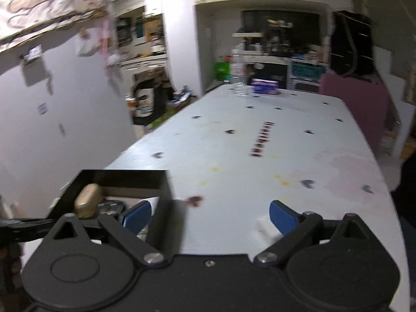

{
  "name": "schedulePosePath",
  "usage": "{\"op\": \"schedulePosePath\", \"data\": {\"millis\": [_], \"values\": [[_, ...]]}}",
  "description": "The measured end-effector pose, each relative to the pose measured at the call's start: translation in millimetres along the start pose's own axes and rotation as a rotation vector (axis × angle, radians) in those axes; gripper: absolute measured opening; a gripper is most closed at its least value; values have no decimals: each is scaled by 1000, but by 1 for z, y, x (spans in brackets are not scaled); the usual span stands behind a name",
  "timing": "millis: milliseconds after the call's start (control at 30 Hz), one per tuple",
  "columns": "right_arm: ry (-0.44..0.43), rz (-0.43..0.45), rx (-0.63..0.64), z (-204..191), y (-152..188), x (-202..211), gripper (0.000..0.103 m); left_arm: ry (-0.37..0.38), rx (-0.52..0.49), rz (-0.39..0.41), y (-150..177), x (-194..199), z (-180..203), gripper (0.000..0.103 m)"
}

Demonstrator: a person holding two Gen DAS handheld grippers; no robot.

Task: Organize rigid objects
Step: 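Move the right gripper over the white cube charger on the table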

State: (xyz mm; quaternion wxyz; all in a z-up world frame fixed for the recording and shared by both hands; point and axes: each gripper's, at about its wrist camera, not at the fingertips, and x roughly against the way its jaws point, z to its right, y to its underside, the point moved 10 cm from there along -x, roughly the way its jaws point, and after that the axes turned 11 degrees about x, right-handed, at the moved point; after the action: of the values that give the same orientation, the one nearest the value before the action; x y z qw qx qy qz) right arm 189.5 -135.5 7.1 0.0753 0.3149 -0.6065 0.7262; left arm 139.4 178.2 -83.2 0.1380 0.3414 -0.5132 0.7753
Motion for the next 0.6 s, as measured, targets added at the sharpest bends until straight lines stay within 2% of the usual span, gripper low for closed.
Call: {"op": "schedulePosePath", "data": {"millis": [200, 367, 600], "values": [[63, 1, -75, 52, 19, -22, 98, -1, -1, 0, 0, 0, -1, 6], [17, 18, -40, 75, 33, -55, 92, 0, 0, 0, 0, 0, 0, 6], [1, -48, 5, 81, 51, -100, 87, 0, 0, 0, 0, 0, 0, 6]]}}
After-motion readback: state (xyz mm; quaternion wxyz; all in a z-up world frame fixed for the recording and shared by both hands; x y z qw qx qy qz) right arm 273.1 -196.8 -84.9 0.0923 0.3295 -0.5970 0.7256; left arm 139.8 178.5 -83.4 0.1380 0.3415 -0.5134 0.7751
